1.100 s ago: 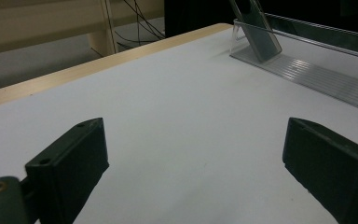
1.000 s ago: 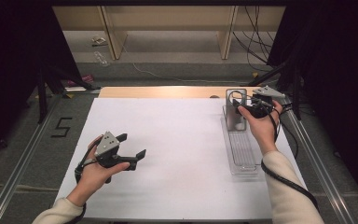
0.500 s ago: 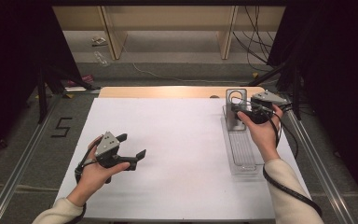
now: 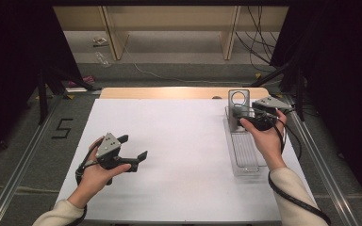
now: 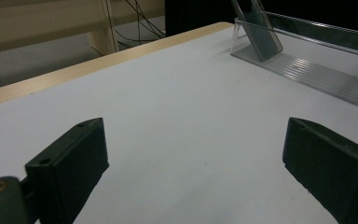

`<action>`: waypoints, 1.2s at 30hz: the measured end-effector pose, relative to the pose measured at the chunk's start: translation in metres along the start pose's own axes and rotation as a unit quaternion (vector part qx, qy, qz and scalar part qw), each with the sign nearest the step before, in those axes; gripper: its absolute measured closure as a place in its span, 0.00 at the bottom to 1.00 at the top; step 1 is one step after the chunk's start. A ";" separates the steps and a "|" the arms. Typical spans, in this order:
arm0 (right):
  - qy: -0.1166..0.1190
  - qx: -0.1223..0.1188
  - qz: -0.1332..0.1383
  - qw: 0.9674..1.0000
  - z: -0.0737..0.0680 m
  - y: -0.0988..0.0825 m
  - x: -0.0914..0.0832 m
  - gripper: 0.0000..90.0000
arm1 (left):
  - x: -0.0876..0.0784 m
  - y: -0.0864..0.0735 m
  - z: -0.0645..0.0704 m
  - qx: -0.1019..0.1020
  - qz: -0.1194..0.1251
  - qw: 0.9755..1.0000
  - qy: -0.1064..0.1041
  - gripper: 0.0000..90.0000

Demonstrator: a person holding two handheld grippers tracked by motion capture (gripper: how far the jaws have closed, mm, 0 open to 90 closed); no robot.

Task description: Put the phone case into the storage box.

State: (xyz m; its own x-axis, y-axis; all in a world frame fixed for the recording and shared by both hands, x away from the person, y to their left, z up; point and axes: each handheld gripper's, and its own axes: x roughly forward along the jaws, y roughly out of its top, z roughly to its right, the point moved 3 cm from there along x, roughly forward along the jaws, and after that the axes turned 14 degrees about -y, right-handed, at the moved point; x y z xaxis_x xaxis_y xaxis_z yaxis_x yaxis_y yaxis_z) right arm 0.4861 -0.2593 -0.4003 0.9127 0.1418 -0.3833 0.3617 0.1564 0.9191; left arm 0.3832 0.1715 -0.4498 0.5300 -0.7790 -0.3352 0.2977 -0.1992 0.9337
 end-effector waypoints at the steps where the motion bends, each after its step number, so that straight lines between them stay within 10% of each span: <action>1: 0.005 0.003 0.000 1.000 -0.001 0.000 -0.002 0.18 | 0.000 0.000 0.000 0.000 0.000 1.000 -0.001 0.07; 36: 0.070 0.003 0.002 0.998 -0.011 -0.026 -0.048 0.18 | -0.002 -0.001 0.003 0.002 -0.004 1.000 -0.002 0.07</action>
State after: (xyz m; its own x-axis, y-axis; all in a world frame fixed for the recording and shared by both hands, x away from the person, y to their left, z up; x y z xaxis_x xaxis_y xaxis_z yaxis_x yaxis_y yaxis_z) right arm 0.4313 -0.2597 -0.4070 0.8788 0.2779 -0.3880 0.3596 0.1491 0.9211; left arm 0.3799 0.1714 -0.4495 0.5239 -0.7799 -0.3425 0.2994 -0.2078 0.9312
